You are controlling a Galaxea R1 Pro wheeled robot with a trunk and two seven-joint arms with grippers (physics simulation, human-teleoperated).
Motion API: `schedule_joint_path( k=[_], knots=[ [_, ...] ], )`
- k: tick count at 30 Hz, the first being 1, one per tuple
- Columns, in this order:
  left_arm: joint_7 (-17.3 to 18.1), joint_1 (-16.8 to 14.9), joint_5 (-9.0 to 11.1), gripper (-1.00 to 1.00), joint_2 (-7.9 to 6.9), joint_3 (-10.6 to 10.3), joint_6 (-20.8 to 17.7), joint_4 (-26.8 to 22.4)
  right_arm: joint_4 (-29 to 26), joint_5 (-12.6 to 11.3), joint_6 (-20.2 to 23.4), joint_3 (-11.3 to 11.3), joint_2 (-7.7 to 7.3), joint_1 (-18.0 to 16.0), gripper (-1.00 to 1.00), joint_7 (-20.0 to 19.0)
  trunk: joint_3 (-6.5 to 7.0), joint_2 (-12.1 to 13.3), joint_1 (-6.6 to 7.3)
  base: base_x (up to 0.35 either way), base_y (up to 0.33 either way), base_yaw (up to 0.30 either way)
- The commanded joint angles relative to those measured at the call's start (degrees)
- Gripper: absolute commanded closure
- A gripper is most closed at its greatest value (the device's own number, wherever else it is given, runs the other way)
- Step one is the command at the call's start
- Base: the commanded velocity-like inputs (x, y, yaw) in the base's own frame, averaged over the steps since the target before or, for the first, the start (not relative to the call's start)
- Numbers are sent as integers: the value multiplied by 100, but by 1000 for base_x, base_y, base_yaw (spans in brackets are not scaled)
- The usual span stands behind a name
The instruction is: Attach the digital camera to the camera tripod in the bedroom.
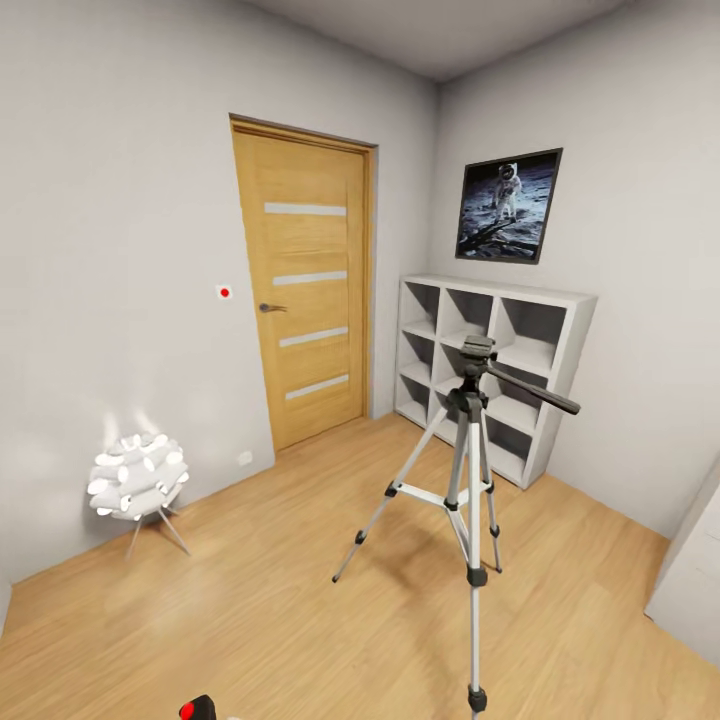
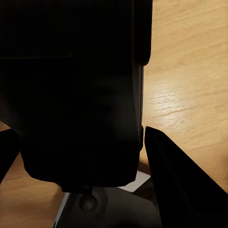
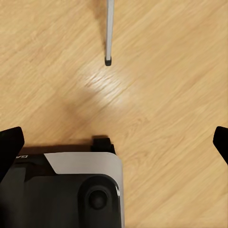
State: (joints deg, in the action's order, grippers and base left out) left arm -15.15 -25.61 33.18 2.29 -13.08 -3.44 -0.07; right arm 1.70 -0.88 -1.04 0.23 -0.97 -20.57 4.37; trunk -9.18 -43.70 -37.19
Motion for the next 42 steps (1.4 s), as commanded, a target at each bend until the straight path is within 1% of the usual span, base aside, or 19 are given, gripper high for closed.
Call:
schedule_joint_path(
  k=[1,30,42],
  knots=[
    [-14,-5,22,100,1,-55,-27,-1,15,-8,-11,4,0,-9,-100,11,-8,-7,-1,3,9,-2],
    [-22,-5,22,100,14,-55,-30,-1,15,-8,-9,4,0,-9,-100,-27,-8,-7,-1,1,4,0],
    [-11,-5,22,100,21,-56,-43,-1,15,-8,-10,4,9,-9,-100,-23,-8,-7,-1,114,285,0]
  ],
)
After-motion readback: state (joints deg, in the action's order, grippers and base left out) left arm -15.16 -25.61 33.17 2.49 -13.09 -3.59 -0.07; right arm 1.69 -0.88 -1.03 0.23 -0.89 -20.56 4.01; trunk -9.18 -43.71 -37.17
